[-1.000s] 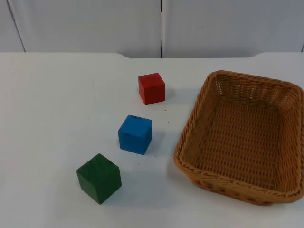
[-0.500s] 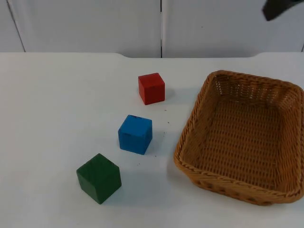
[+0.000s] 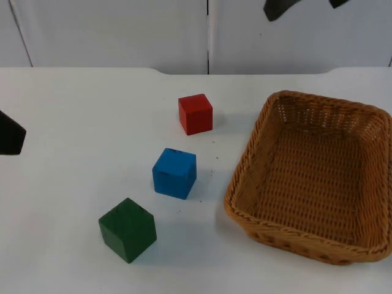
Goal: Pick up one cube with each hand and place exactly two cubes into the same basket, leaving the remaining cube outside.
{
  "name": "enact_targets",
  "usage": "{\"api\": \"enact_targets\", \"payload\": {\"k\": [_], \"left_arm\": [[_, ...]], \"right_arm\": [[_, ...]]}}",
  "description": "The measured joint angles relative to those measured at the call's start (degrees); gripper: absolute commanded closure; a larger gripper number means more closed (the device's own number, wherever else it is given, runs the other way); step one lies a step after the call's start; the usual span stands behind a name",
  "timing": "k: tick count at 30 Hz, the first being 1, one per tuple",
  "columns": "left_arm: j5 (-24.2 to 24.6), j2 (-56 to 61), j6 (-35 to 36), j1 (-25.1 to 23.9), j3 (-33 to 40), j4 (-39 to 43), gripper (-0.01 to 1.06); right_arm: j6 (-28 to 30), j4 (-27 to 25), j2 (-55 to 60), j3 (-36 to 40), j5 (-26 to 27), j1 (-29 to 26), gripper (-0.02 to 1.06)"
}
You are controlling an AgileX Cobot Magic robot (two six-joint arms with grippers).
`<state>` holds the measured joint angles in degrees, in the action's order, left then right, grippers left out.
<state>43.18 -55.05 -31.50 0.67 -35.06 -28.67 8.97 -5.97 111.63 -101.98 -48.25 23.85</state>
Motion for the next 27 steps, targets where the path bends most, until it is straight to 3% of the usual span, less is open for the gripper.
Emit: {"api": "enact_targets", "payload": {"k": [10, 20, 27], "left_arm": [[-2.3, -4.5, -7.5, 0.0, 0.0, -6.0, 0.0], [-2.6, -10.0, -12.2, 0.0, 0.0, -10.0, 0.0], [-6.2, -13.3, -12.8, 6.2, -1.9, -8.3, 0.0]], "right_arm": [[0.2, -0.5, 8.8, -11.3, -1.5, 3.7, -0.01], [0.2, -0.5, 21.1, -27.2, -7.2, 6.7, -0.01], [0.2, -0.5, 29.0, -36.4, -8.8, 7.6, -0.01]]}}
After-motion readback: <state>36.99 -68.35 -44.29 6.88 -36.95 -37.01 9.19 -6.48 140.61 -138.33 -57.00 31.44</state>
